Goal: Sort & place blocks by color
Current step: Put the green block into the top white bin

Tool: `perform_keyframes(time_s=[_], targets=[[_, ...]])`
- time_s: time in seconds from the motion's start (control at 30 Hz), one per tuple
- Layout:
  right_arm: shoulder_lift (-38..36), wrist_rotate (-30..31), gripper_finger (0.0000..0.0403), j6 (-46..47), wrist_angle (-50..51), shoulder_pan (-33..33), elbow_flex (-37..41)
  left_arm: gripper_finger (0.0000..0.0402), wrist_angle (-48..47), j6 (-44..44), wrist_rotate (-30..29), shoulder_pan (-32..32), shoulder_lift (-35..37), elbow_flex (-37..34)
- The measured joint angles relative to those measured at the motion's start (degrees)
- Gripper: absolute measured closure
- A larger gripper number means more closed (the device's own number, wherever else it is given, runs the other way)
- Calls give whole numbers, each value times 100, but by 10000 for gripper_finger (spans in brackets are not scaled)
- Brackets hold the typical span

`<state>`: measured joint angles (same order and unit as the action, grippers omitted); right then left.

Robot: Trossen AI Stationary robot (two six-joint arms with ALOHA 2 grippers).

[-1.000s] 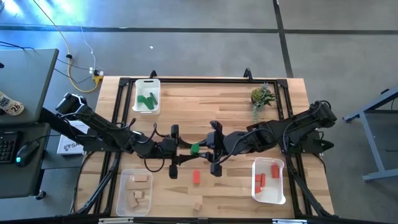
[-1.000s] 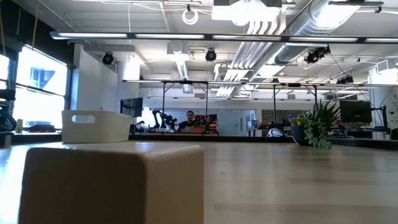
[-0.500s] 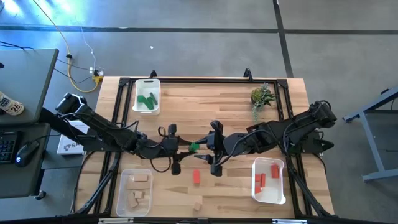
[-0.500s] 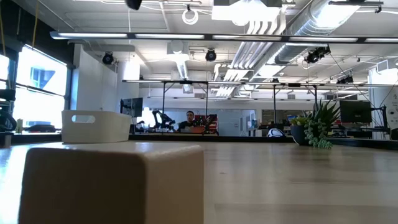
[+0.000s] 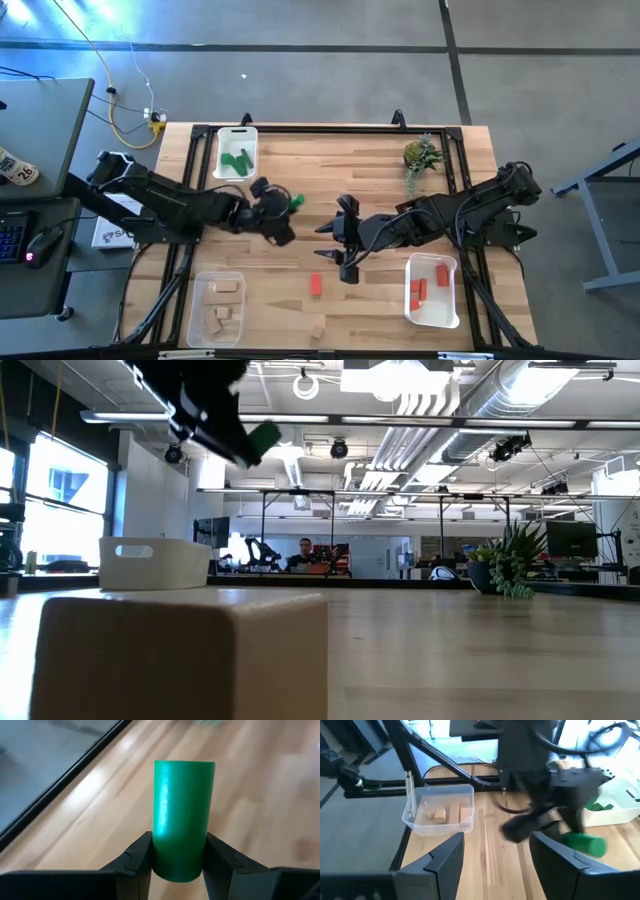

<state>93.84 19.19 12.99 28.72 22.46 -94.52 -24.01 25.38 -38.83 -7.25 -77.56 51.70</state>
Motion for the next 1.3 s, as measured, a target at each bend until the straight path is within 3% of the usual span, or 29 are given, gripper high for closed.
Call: perform_keyframes(time_s=[0.53, 0.8, 1.3], targets=[[-7, -75, 192, 1, 516, 0, 0, 291, -1591, 116, 809, 2196, 2, 0], [-7, -75, 192, 0, 646, 0, 0, 291, -2596, 298, 822, 3213, 2, 0], [-7, -73, 192, 4, 674, 0, 0, 281, -2813, 92, 1738, 4577, 2, 0]])
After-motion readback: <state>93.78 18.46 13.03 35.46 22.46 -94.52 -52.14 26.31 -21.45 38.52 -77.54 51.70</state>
